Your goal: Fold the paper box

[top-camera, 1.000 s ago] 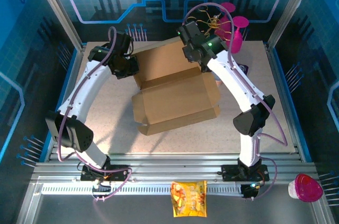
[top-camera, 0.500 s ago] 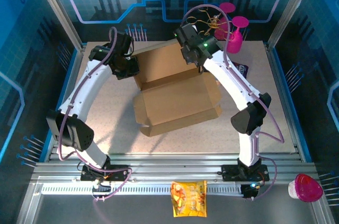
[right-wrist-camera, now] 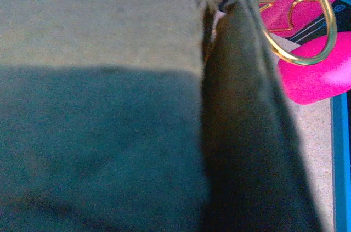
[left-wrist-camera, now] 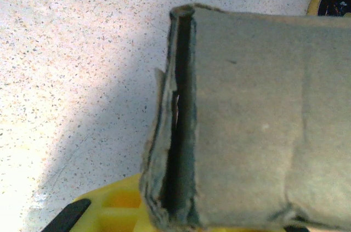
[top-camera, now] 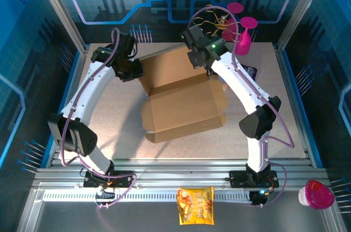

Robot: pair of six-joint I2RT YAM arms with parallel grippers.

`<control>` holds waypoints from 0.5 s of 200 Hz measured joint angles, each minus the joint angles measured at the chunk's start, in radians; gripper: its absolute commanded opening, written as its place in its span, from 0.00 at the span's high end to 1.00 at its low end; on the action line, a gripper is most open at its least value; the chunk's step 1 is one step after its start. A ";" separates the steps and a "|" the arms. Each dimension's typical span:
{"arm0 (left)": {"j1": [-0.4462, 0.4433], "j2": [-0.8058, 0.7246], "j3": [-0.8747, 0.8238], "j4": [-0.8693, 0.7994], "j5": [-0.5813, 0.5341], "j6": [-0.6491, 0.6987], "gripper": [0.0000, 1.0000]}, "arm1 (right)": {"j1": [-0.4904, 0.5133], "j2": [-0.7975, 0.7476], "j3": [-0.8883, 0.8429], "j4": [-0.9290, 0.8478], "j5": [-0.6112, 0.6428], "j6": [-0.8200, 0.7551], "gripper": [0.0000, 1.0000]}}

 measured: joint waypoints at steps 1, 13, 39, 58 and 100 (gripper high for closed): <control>0.000 0.000 -0.001 0.001 0.000 0.000 0.81 | 0.000 0.000 0.000 -0.001 -0.001 0.000 1.00; 0.002 0.000 -0.013 0.011 0.000 0.000 0.79 | 0.000 0.000 0.002 -0.008 -0.013 0.000 1.00; 0.002 0.000 -0.051 0.032 0.003 0.004 0.62 | 0.000 0.000 0.011 -0.023 -0.031 0.001 1.00; 0.002 -0.006 -0.105 0.079 0.010 -0.003 0.52 | 0.000 0.001 0.011 -0.024 -0.045 0.008 1.00; 0.002 -0.055 -0.263 0.176 0.027 -0.006 0.46 | -0.006 0.015 0.011 -0.033 -0.064 0.016 1.00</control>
